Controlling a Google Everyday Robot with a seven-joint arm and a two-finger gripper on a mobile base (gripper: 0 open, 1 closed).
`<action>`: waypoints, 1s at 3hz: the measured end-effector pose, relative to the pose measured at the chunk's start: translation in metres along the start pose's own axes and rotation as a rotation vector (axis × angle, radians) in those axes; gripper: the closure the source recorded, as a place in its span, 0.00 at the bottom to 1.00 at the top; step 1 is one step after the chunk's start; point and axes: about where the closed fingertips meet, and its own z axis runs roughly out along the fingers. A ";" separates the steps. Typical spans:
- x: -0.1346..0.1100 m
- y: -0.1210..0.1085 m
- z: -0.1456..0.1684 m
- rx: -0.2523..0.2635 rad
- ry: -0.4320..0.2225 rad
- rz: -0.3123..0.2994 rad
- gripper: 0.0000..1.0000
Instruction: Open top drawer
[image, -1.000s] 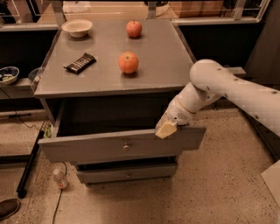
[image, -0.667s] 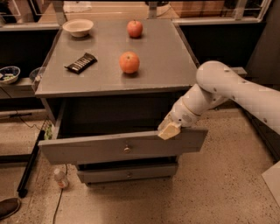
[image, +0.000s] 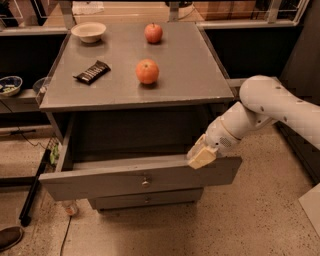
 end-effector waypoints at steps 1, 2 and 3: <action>0.000 0.000 0.000 0.000 0.000 0.000 1.00; 0.000 0.000 0.000 0.000 0.000 0.000 0.73; 0.000 0.000 0.000 0.000 0.000 0.000 0.50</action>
Offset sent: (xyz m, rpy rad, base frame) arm 0.0000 0.0000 0.0000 0.0000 0.0000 0.0000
